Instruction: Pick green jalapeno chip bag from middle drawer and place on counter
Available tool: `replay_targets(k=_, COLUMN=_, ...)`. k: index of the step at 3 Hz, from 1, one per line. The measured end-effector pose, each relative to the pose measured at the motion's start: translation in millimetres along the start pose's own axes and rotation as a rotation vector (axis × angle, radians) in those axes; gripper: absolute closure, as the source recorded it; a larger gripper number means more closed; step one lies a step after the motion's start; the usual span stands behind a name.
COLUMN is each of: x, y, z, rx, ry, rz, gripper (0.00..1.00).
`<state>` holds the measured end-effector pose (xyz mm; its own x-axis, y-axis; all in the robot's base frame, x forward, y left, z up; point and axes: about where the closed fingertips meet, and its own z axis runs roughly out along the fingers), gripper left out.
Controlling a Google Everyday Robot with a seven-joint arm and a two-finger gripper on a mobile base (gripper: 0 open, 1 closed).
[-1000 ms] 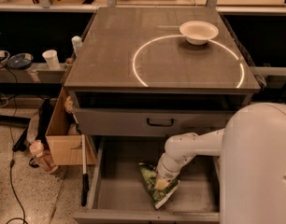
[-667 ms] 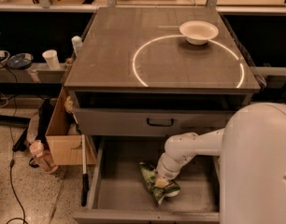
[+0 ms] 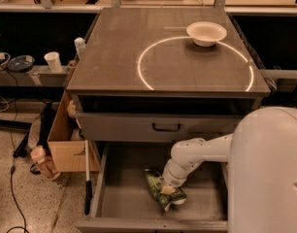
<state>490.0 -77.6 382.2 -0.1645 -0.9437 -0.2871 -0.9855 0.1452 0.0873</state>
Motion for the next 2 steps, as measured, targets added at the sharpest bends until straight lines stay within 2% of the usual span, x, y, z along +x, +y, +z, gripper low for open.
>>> replay_targets(k=1, x=-2, y=1, z=-9, rx=-0.01, ry=-0.018, rz=-0.002, gripper=1.0)
replay_targets(k=2, x=-5, y=9, z=-36, rx=-0.019, ry=-0.052, rz=-0.027, gripper=1.0)
